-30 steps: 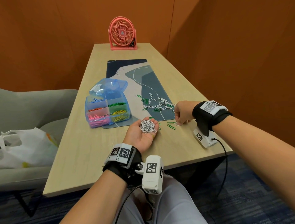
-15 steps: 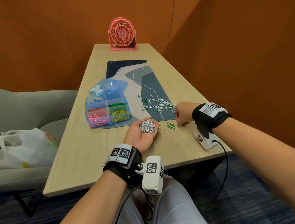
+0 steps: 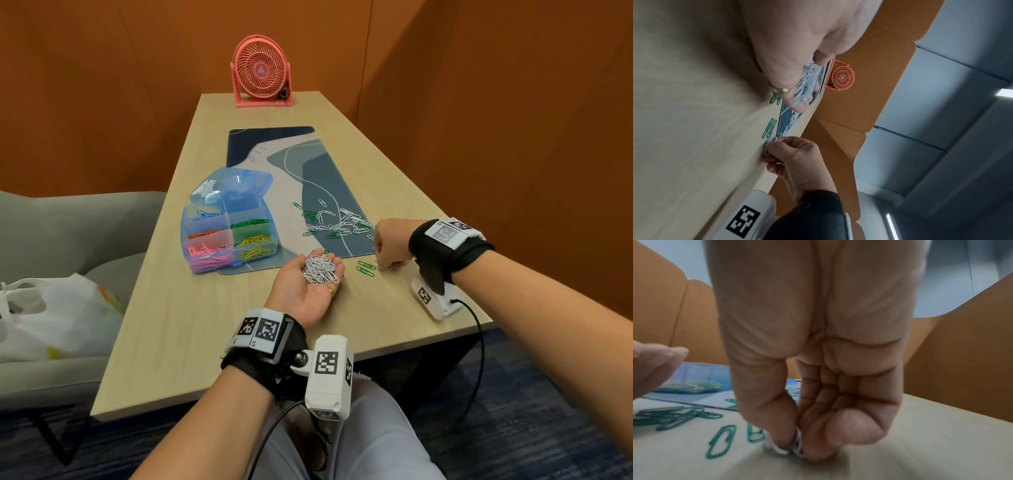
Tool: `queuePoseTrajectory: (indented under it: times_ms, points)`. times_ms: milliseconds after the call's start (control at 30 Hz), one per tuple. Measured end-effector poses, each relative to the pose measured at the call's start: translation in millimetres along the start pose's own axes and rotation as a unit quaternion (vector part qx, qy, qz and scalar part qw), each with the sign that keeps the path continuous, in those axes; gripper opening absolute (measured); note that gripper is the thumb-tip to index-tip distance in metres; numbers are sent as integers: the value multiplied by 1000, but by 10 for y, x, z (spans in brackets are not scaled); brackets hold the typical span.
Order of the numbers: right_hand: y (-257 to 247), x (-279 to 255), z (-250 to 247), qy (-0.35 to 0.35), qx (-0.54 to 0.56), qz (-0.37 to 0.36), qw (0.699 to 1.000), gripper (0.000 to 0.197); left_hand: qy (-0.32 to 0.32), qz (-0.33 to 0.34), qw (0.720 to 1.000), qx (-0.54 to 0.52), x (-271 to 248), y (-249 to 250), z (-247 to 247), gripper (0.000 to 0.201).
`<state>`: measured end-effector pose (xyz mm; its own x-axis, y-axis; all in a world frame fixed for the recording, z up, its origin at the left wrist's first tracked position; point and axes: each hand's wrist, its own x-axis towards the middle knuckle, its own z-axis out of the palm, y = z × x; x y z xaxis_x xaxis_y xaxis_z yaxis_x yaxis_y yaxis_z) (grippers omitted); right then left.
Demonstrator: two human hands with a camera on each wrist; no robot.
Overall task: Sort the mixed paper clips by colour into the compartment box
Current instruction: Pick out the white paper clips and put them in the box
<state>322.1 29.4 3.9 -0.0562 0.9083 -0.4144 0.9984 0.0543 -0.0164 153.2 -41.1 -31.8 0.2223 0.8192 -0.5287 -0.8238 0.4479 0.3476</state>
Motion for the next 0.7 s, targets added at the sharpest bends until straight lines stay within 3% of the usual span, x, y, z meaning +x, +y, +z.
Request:
queuePoseTrajectory:
  times_ms: [367, 700]
  points:
    - [4, -19, 43, 35, -26, -18, 999, 23, 1, -3, 1000, -2, 5, -13, -10, 37]
    - [24, -59, 141, 17, -46, -22, 999, 32, -2, -2, 1000, 0, -14, -2, -10, 37]
